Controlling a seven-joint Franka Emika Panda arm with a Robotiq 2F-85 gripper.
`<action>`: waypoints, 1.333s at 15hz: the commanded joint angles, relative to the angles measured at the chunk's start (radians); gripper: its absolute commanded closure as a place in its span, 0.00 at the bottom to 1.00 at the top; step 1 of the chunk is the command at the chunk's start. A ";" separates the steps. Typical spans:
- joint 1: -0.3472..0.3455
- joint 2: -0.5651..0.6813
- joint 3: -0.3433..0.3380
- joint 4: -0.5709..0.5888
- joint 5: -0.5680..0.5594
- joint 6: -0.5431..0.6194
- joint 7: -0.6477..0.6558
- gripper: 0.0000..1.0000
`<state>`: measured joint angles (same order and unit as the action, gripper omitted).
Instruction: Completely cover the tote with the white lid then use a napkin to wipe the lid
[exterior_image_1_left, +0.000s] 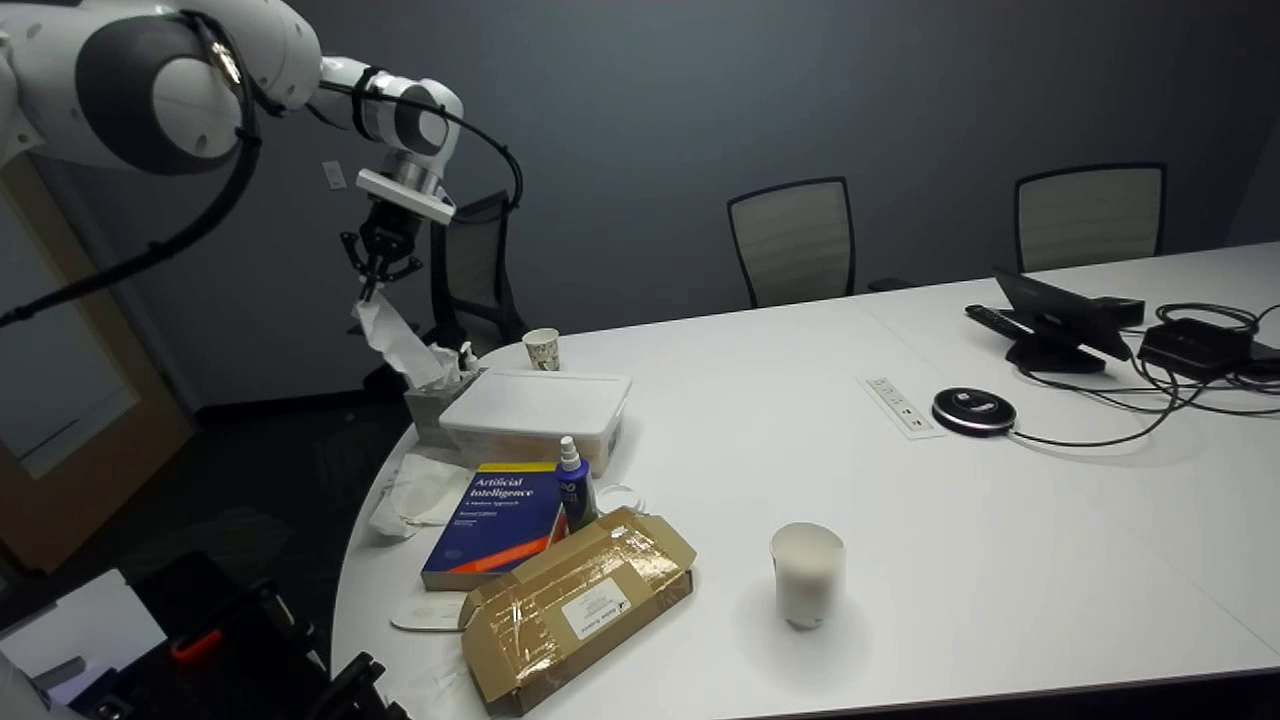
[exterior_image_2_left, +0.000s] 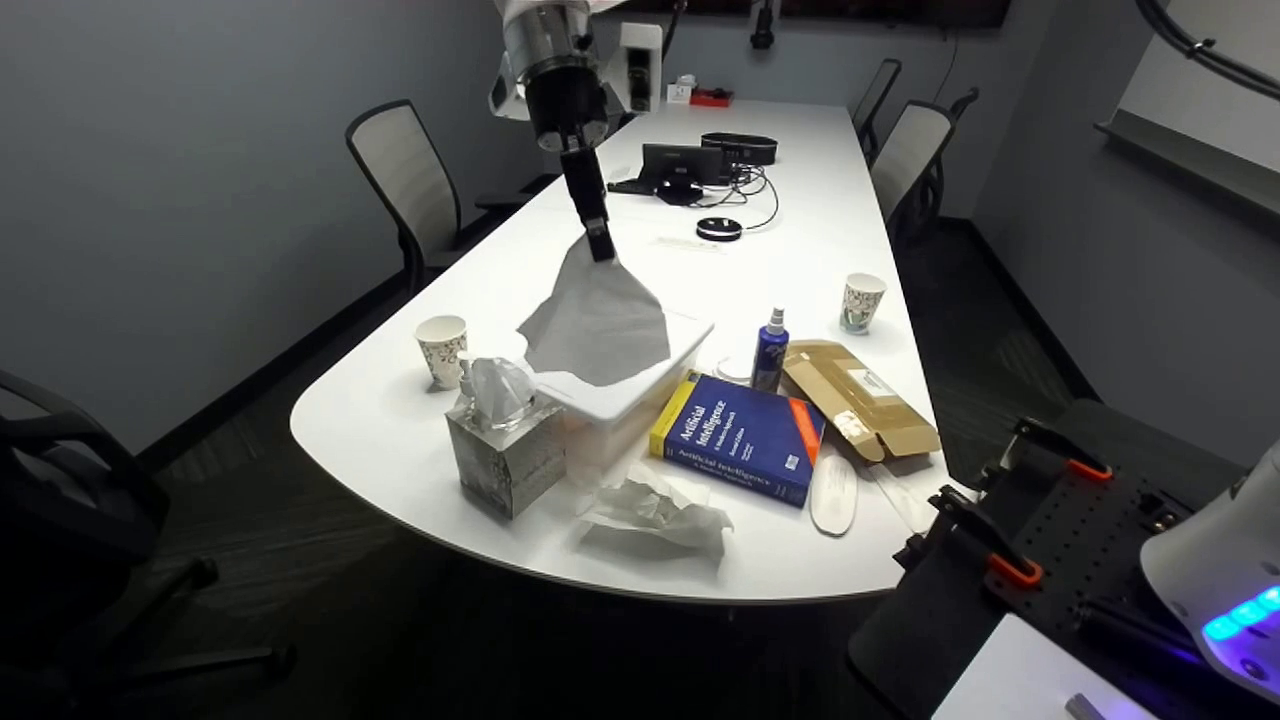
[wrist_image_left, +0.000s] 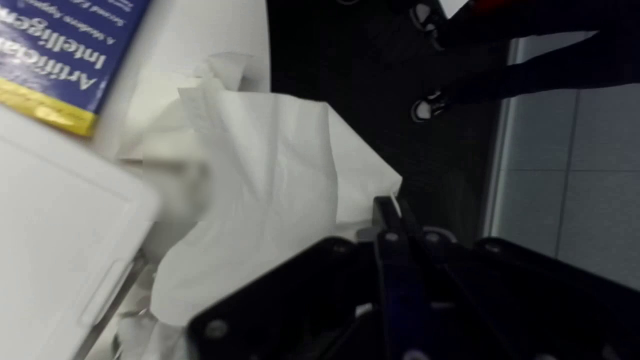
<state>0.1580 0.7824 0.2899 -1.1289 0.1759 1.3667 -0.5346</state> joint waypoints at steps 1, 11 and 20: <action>-0.068 -0.067 0.033 -0.248 0.127 0.012 -0.031 1.00; -0.052 -0.072 -0.043 -0.624 0.143 0.274 0.036 1.00; -0.005 -0.146 -0.101 -0.738 -0.043 0.599 0.272 1.00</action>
<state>0.1119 0.7160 0.2210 -1.7875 0.1886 1.8814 -0.3554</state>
